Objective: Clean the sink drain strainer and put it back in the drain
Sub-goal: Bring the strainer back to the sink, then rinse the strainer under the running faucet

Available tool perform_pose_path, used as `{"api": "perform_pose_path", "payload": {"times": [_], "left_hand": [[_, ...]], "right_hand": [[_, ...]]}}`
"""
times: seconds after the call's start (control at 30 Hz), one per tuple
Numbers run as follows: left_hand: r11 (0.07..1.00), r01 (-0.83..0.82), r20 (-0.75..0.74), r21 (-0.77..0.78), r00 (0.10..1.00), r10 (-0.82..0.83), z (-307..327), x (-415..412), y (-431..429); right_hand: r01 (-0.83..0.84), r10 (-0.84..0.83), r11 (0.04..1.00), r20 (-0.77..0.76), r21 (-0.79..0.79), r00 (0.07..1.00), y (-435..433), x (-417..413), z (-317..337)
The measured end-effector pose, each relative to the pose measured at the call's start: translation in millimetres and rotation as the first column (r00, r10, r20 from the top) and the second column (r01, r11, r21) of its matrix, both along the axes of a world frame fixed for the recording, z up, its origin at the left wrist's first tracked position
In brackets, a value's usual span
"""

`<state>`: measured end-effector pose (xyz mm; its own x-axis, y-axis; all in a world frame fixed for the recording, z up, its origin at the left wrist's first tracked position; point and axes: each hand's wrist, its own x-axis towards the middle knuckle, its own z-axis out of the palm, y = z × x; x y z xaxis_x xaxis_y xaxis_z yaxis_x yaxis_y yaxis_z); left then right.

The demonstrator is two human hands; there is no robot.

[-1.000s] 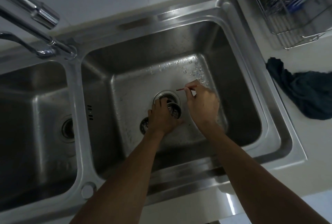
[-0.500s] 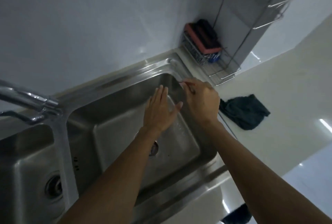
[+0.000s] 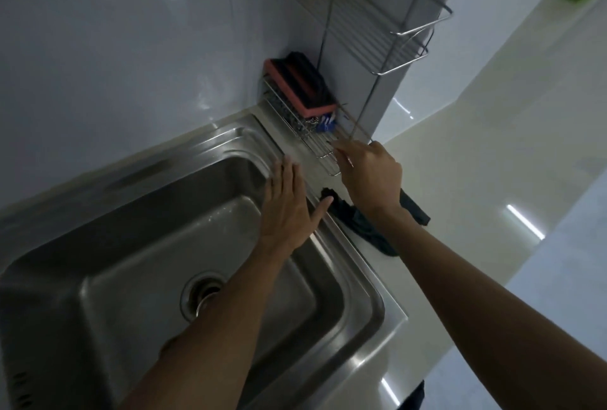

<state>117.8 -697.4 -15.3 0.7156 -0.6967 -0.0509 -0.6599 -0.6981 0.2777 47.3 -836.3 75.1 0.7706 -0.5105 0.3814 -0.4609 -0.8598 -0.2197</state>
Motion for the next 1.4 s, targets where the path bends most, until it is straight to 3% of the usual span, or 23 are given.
{"api": "perform_pose_path", "payload": {"times": [0.37,0.6,0.8,1.0,1.2,1.4], "left_hand": [[1.000,-0.011,-0.007,0.007,1.000,0.011,-4.6,0.3,-2.9],[0.999,-0.028,-0.030,0.035,0.999,0.029,10.9,-6.0,4.8],[0.997,-0.082,-0.011,-0.001,0.997,0.082,43.4,-19.3,54.2],[0.982,-0.191,0.111,-0.006,0.975,0.190,78.8,-29.0,143.1],[0.948,-0.310,0.131,0.069,0.945,0.300,72.3,-50.6,265.6],[0.868,-0.486,0.107,0.099,0.873,0.476,57.5,-56.3,375.6]], "right_hand": [[-0.034,0.035,0.999,-0.005,0.035,0.999,-5.5,-0.3,-30.2],[-0.026,0.026,0.999,0.005,0.037,1.000,2.9,-9.7,-10.6],[-0.073,0.072,0.997,0.040,0.031,0.997,41.2,-17.3,33.1],[-0.255,0.253,0.967,0.141,-0.004,0.957,125.6,-18.4,59.7],[-0.447,0.445,0.894,0.038,0.038,0.895,224.2,-21.1,22.5],[-0.513,0.551,0.834,-0.256,0.204,0.794,268.0,-21.9,-45.2]]}}
